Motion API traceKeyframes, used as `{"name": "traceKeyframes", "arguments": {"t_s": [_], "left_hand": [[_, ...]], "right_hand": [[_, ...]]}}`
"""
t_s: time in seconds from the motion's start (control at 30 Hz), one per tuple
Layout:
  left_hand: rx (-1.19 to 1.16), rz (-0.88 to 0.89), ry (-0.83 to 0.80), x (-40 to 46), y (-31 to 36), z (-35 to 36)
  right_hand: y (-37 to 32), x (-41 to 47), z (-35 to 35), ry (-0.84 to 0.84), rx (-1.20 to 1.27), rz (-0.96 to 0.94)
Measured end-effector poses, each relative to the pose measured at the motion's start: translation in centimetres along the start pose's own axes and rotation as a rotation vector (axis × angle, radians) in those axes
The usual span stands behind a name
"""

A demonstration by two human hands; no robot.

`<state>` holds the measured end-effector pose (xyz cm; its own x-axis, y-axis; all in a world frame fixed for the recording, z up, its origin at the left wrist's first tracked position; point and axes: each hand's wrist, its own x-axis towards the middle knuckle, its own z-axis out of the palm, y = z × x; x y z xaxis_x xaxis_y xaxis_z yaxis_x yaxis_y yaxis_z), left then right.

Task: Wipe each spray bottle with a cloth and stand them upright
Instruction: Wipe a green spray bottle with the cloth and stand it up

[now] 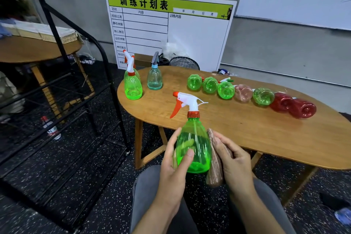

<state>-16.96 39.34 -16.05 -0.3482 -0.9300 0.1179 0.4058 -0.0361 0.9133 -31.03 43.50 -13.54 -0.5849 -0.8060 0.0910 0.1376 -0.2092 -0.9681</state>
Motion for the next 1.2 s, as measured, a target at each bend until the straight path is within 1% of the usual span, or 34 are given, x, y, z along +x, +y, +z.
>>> {"name": "traceKeyframes", "arguments": {"t_s": [0.23,0.4,0.67,0.73,0.87,1.03,1.2], "left_hand": [[0.088,-0.006,-0.062,-0.2,0.0,0.4],[0.068,-0.017,-0.016,-0.2,0.2,0.6],[0.005,-0.089,-0.064,0.0,0.3,0.5],[0.011,-0.073,-0.053,-0.1,0.3,0.5],[0.107,-0.021,-0.05,0.0,0.5,0.2],[0.066,0.002,-0.044,0.1,0.3,-0.1],[0.073,-0.028,-0.034,0.4,0.1,-0.3]], "right_hand": [[0.2,-0.7,-0.5,-0.041,0.042,-0.009],[0.7,-0.8,-1.2,0.001,0.062,0.012],[0.3,-0.8,-1.2,0.011,0.096,0.036],[0.0,-0.9,-0.9,-0.015,0.093,0.034],[-0.1,-1.1,-0.5,-0.038,0.084,0.001],[0.2,-0.8,-0.8,0.003,0.09,-0.011],[0.3,-0.9,-0.7,-0.001,0.077,-0.006]]}}
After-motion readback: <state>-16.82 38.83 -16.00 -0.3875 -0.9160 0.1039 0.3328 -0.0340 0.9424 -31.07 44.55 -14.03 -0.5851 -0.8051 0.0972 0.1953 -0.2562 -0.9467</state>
